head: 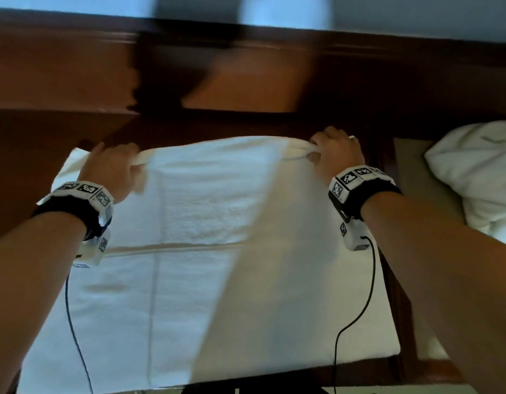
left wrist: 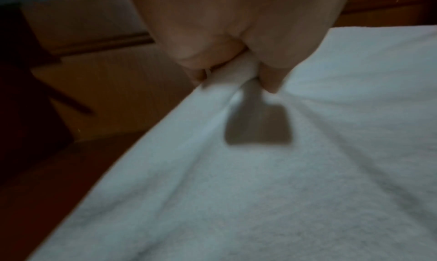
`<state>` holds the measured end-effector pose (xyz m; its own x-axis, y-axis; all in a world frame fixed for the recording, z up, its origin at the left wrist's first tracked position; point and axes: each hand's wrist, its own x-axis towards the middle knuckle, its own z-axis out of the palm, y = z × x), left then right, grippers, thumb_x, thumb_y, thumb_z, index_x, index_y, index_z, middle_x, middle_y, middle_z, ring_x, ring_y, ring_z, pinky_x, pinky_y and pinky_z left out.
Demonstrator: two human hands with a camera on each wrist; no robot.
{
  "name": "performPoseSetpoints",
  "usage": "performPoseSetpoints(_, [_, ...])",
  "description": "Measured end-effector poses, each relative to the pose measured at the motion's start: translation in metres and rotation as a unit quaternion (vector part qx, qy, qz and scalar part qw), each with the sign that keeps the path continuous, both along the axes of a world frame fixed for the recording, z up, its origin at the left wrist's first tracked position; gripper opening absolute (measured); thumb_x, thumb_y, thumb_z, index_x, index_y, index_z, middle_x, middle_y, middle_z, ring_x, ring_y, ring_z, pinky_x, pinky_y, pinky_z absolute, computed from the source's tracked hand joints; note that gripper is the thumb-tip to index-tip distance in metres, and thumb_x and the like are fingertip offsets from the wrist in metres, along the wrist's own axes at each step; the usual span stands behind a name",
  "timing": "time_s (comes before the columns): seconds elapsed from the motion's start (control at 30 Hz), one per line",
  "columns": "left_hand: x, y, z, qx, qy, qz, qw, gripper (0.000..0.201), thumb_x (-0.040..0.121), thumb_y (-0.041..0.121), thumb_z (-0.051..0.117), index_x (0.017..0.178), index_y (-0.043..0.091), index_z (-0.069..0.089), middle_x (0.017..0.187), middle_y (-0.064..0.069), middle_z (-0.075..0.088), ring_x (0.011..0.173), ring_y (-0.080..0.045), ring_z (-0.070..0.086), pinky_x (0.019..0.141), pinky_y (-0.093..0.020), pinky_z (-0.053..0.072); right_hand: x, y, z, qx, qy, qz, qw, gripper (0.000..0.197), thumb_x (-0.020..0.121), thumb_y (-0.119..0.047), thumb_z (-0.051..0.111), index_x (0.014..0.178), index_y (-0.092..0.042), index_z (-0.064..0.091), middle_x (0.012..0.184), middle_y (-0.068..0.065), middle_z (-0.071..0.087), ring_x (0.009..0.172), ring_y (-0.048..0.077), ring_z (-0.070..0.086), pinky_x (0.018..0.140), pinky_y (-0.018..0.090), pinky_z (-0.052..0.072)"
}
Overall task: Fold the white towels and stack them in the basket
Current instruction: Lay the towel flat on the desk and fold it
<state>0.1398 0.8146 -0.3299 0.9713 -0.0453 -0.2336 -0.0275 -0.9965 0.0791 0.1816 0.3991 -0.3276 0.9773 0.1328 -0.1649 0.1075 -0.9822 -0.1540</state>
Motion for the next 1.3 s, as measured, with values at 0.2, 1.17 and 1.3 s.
performPoseSetpoints(0.2, [-0.010, 0.015, 0.058, -0.026, -0.012, -0.025, 0.999, 0.016, 0.100, 0.029, 0.055, 0.105, 0.014, 0.054, 0.095, -0.016, 0.054, 0.085, -0.043, 0.059, 0.074, -0.051, 0.046, -0.019, -0.003, 0.060, 0.087, -0.004, -0.057, 0.995, 0.018, 0.094, -0.021, 0.056, 0.112, -0.017, 0.055, 0.076, -0.005, 0.044, 0.101, 0.029, 0.045, 0.095, 0.037, 0.034])
performPoseSetpoints(1.17, [-0.362, -0.007, -0.035, 0.023, -0.023, -0.089, 0.996, 0.057, 0.084, 0.027, 0.074, 0.138, 0.021, 0.057, 0.132, -0.020, 0.053, 0.111, -0.050, 0.052, 0.076, -0.060, 0.049, -0.374, -0.034, -0.032, -0.076, 0.020, 0.002, 0.997, 0.054, 0.076, -0.023, 0.053, 0.130, -0.020, 0.059, 0.138, 0.015, 0.052, 0.123, 0.040, 0.049, 0.092, 0.055, 0.039])
performPoseSetpoints(1.3, [-0.340, -0.007, -0.041, -0.015, -0.011, -0.077, 0.997, 0.048, 0.092, 0.022, 0.066, 0.139, 0.016, 0.059, 0.141, -0.025, 0.050, 0.121, -0.056, 0.050, 0.081, -0.068, 0.052, -0.353, -0.035, -0.043, -0.050, 0.041, -0.004, 0.998, 0.054, 0.084, -0.011, 0.057, 0.138, -0.019, 0.052, 0.150, 0.016, 0.042, 0.136, 0.043, 0.038, 0.101, 0.057, 0.038])
